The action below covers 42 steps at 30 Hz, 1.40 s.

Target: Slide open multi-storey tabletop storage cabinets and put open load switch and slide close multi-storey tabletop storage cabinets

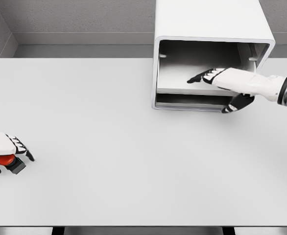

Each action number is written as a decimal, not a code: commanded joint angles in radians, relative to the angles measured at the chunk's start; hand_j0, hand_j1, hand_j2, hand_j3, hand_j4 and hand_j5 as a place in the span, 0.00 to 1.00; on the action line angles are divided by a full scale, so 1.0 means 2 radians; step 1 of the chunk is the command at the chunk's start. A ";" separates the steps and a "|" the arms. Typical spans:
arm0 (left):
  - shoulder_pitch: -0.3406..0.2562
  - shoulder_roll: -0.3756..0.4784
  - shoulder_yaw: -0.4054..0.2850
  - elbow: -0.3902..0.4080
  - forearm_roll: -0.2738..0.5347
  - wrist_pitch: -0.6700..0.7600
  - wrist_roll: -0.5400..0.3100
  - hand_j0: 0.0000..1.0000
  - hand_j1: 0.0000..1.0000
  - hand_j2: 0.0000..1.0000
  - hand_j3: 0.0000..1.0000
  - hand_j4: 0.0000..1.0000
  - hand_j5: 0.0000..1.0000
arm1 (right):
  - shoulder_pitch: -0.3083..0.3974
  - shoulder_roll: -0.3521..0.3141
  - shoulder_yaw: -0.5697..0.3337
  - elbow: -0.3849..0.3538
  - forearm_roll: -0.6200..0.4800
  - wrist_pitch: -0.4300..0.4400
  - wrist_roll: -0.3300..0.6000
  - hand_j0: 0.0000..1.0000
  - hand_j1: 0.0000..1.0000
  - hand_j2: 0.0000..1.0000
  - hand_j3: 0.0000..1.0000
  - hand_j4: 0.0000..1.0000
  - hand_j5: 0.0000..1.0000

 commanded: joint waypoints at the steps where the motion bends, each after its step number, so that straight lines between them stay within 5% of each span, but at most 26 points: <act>1: 0.000 0.002 0.000 -0.001 0.003 0.001 0.000 0.71 0.71 0.71 0.71 0.71 0.71 | 0.001 -0.003 0.008 -0.003 -0.001 0.001 0.000 1.00 1.00 1.00 1.00 1.00 1.00; 13: 0.000 0.004 0.001 0.000 0.003 0.001 0.000 0.45 0.45 0.45 0.45 0.45 0.45 | 0.022 -0.026 0.008 -0.041 0.003 -0.006 0.000 1.00 1.00 1.00 1.00 1.00 1.00; 27: -0.048 -0.015 0.011 0.000 0.039 0.001 0.000 0.47 0.47 0.47 0.47 0.47 0.47 | 0.058 -0.056 -0.025 -0.062 0.002 -0.036 0.000 1.00 1.00 1.00 1.00 1.00 1.00; 42: -0.089 -0.064 0.025 0.002 0.052 0.001 0.000 0.45 0.45 0.45 0.45 0.45 0.45 | 0.151 -0.086 -0.147 -0.067 -0.056 -0.136 0.000 1.00 1.00 1.00 1.00 1.00 1.00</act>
